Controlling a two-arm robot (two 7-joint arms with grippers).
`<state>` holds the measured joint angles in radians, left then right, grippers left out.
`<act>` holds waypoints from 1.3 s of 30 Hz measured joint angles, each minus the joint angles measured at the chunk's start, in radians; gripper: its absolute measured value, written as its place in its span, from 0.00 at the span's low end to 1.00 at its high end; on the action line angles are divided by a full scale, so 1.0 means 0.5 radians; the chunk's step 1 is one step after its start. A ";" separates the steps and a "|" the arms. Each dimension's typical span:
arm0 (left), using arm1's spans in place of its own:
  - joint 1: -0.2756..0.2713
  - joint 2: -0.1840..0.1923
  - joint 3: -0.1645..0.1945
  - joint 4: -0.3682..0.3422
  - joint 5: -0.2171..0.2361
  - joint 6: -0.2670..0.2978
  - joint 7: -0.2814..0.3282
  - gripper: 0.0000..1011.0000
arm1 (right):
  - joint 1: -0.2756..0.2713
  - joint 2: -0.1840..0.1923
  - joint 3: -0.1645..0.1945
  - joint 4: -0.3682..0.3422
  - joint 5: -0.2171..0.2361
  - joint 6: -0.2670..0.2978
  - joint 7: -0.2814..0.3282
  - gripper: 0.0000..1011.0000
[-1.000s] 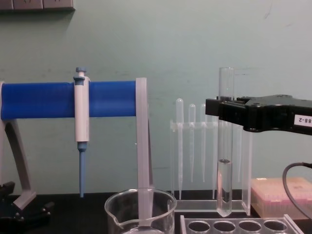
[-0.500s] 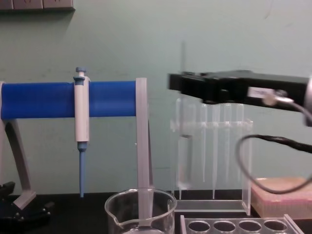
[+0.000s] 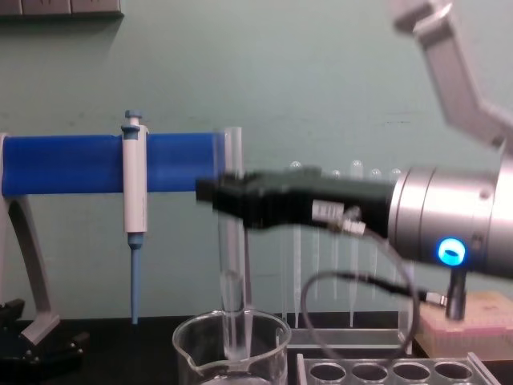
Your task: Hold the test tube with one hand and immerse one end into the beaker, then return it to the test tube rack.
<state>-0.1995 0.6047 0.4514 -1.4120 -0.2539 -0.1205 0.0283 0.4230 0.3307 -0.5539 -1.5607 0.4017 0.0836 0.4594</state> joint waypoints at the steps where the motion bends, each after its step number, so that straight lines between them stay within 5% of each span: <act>1: 0.000 0.000 0.000 0.000 0.000 0.000 0.000 0.99 | 0.000 -0.004 -0.010 0.020 -0.010 -0.009 0.005 0.22; 13: 0.000 0.000 0.000 0.000 0.000 0.000 0.000 0.99 | -0.115 -0.051 -0.026 0.251 -0.070 -0.191 0.037 0.22; 39: 0.000 0.000 0.000 0.000 0.000 0.000 0.000 0.99 | -0.133 -0.056 -0.009 0.254 -0.059 -0.202 0.044 0.22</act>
<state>-0.1995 0.6047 0.4514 -1.4120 -0.2539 -0.1205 0.0283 0.3565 0.3026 -0.5584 -1.4337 0.3720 -0.0174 0.4815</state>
